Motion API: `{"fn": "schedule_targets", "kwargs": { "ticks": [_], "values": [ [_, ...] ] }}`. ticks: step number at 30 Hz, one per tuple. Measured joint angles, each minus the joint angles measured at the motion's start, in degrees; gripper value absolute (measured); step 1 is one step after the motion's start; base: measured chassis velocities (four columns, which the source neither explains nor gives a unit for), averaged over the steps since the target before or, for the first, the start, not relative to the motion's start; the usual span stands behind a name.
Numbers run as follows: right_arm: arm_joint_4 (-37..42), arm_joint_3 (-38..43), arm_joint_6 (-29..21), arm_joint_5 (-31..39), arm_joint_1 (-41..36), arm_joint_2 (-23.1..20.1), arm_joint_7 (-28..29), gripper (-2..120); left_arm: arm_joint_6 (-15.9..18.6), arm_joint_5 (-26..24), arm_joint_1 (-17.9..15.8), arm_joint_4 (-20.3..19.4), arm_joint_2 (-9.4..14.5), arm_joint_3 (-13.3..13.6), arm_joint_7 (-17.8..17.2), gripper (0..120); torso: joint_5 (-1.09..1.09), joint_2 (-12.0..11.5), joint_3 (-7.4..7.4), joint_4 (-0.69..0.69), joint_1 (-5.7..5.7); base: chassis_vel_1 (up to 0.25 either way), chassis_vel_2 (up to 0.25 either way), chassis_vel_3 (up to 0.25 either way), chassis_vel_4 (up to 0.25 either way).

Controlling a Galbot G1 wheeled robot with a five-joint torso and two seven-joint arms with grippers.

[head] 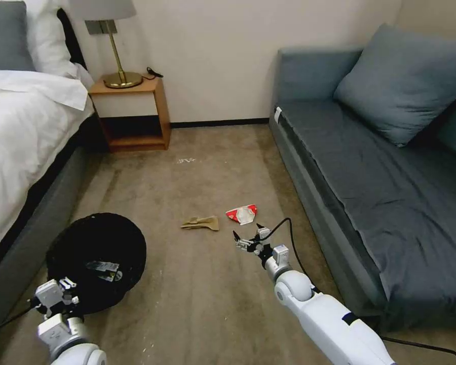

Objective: Pick up the trash bin, then pick up the garbage on the floor and place it into the trash bin.

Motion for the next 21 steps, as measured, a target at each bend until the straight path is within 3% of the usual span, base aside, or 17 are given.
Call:
{"fn": "schedule_targets", "kwargs": {
  "ticks": [21],
  "values": [
    [-3.2, 0.1, 1.8, -1.7, 0.8, 1.2, -1.9, 100, -0.4, 0.1, -1.5, 2.5, 0.2, 0.3, 0.0, 4, 0.00, 0.0, 0.00, 0.00, 0.00, -0.086, 0.090, 0.090, -0.094]
  ]
}}
